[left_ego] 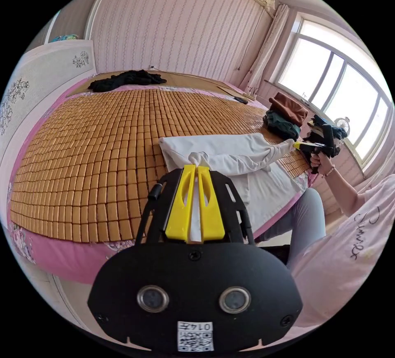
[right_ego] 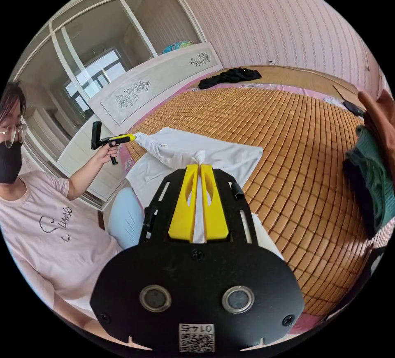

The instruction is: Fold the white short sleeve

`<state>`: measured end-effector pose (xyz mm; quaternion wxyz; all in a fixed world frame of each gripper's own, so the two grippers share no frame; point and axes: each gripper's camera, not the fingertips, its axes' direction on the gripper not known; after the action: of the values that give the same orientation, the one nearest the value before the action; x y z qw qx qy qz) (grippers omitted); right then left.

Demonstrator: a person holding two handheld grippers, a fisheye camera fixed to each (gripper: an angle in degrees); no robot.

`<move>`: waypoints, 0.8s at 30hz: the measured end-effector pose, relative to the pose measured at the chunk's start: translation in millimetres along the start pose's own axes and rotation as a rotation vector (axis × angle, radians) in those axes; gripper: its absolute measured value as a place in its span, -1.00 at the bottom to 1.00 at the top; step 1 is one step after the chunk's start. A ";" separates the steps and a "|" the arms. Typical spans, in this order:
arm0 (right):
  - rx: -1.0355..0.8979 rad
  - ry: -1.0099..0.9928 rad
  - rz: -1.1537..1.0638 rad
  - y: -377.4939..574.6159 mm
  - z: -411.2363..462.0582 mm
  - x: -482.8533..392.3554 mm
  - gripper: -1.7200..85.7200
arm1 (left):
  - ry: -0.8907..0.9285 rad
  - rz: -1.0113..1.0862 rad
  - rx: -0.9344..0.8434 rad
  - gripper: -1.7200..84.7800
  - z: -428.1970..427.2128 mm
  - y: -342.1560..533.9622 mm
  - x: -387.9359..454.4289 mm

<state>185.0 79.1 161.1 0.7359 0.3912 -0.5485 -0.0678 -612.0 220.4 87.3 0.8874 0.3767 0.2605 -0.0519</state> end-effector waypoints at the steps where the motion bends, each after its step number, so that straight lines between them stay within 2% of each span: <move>1: -0.027 0.007 0.039 28.2 8.9 1.2 -0.95 | -0.018 -0.009 -0.024 -0.98 5.4 24.2 6.9; 4: -0.063 0.048 0.110 71.1 23.7 5.4 -0.95 | -0.055 -0.101 -0.063 -0.98 17.0 62.4 11.0; 7: -0.025 0.045 0.134 85.1 16.4 3.0 -0.95 | -0.069 -0.154 -0.001 -0.98 0.0 74.0 12.6; 11: -0.008 0.081 0.167 94.5 -4.3 4.3 -0.95 | -0.080 -0.211 -0.002 -0.98 -40.2 72.9 11.2; 14: -0.004 0.173 0.172 98.3 -22.9 -1.9 -0.95 | -0.075 -0.134 0.021 -0.95 -65.9 59.7 34.1; 17: 0.058 0.135 0.088 79.4 -24.1 -26.6 -0.91 | -0.049 -0.048 0.047 -0.88 -63.2 28.5 67.4; 21: -0.012 0.062 -0.010 27.3 27.4 -57.0 -0.79 | -0.002 -0.004 -0.025 -0.82 -22.6 -16.4 91.5; 24: -0.101 0.097 -0.033 5.6 69.5 -65.8 -0.76 | -0.003 -0.007 -0.099 -0.79 11.8 -37.4 100.1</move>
<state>97.7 82.9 121.5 0.7793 0.3653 -0.5014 -0.0884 -531.9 195.9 20.0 0.9052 0.3314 0.2628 -0.0425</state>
